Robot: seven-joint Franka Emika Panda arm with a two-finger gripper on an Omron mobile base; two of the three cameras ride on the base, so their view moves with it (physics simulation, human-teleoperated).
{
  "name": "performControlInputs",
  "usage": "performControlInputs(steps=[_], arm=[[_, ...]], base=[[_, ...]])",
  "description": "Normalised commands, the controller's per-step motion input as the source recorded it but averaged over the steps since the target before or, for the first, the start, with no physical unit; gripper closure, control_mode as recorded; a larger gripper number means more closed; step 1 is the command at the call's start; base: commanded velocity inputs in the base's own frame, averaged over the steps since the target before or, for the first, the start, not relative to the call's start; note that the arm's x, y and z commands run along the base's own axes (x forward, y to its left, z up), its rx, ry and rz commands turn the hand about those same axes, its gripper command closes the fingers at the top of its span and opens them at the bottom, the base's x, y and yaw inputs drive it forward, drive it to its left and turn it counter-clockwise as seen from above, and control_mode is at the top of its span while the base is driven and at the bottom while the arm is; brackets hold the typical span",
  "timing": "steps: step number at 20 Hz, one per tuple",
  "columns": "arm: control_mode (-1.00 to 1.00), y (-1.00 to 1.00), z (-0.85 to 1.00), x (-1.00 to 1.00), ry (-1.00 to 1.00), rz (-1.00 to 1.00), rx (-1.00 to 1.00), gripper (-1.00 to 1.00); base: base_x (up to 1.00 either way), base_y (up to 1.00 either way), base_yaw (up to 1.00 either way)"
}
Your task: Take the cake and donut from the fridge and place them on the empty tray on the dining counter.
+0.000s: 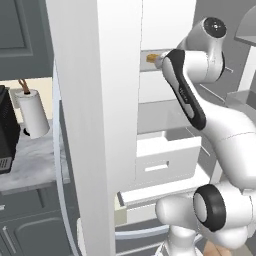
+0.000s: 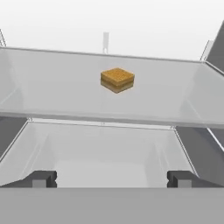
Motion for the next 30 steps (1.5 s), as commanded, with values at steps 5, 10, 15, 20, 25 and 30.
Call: performControlInputs(steps=[5,10,15,20,25,30], arm=[[-1.00,-0.08,0.00,0.61,-0.04,0.01,0.00,-1.00],[-1.00,-0.01,0.05,0.49,0.00,0.00,0.00,-1.00],[-1.00,0.00,0.10,0.38,0.01,0.00,0.00,-1.00],[-1.00,0.00,0.02,0.35,0.00,0.00,0.00,-1.00],[-1.00,0.03,-0.07,0.45,0.01,0.00,0.00,-1.00],[-1.00,0.09,-0.02,0.56,0.00,0.00,0.00,-1.00]], base=[[0.00,0.00,0.00],[0.00,0.00,0.00],[0.00,0.00,0.00],[0.00,0.00,0.00],[0.00,0.00,0.00],[0.00,0.00,0.00]])
